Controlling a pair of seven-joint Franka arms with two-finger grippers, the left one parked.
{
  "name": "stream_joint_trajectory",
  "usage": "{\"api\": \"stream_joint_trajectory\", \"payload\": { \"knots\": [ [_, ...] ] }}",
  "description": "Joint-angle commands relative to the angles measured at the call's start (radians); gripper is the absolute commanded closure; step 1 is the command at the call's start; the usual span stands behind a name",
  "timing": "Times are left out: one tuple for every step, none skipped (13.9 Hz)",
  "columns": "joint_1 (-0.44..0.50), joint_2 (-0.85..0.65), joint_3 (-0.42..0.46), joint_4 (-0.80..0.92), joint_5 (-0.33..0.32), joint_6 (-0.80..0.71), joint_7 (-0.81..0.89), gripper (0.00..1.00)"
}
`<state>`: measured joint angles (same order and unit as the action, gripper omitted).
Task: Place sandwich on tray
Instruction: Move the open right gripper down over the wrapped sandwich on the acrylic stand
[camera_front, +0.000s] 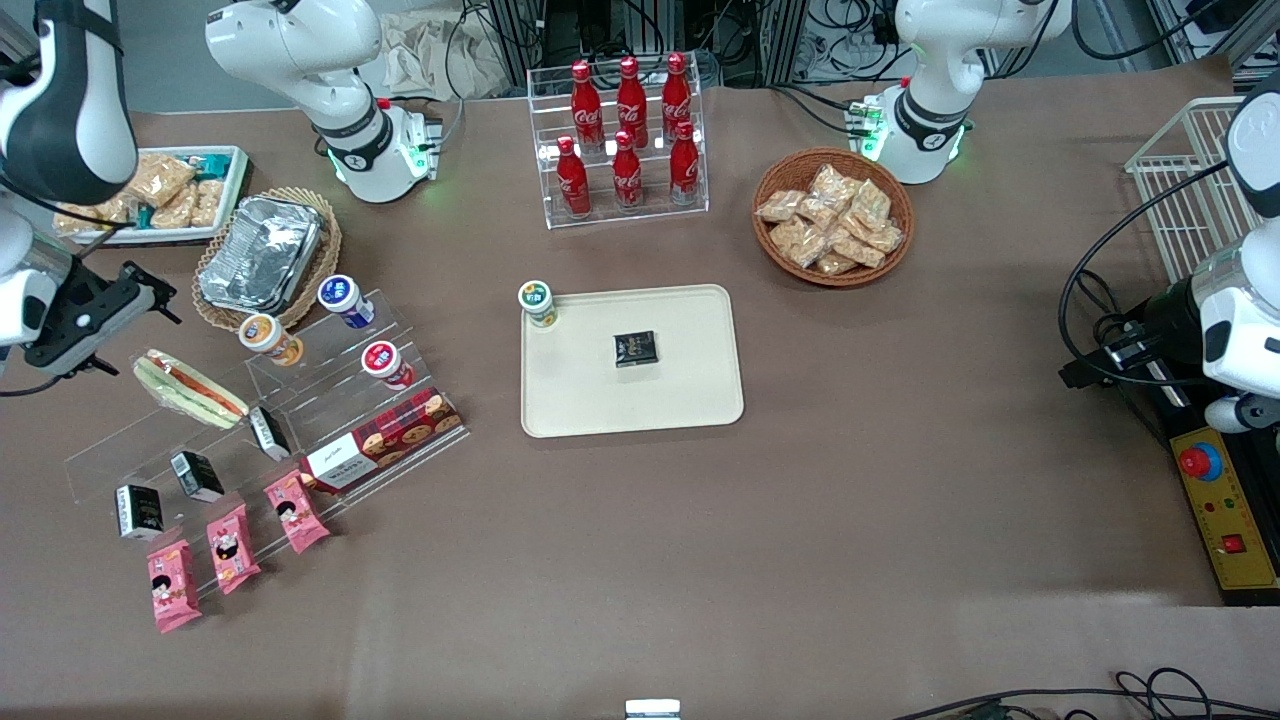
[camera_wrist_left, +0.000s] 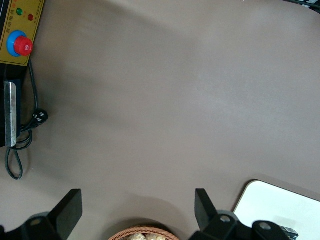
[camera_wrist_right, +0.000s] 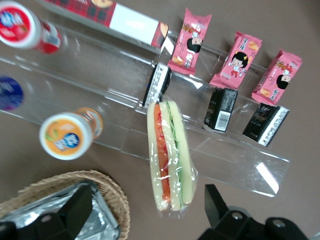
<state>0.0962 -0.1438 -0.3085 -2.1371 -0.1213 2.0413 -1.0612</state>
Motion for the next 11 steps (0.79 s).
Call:
{"api": "stream_joint_trajectory", "payload": {
  "knots": [
    [-0.029,0.05,-0.001,-0.043,-0.027,0.086,-0.063,0.0],
    [-0.032,0.064,-0.001,-0.055,-0.024,0.101,-0.078,0.0],
    [-0.035,0.079,-0.001,-0.061,-0.024,0.106,-0.095,0.0],
    [-0.036,0.092,-0.001,-0.066,-0.024,0.114,-0.109,0.0],
    [-0.038,0.104,-0.001,-0.066,-0.024,0.128,-0.129,0.0],
    [-0.05,0.119,-0.003,-0.067,-0.027,0.144,-0.155,0.0],
    [-0.073,0.137,-0.001,-0.067,-0.024,0.166,-0.178,0.0],
    [-0.078,0.153,-0.001,-0.067,-0.024,0.186,-0.193,0.0],
    [-0.079,0.162,-0.001,-0.067,-0.024,0.197,-0.201,0.0],
    [-0.081,0.17,-0.001,-0.067,-0.024,0.201,-0.201,0.0],
    [-0.081,0.177,-0.003,-0.067,-0.024,0.209,-0.201,0.0]
  ]
}}
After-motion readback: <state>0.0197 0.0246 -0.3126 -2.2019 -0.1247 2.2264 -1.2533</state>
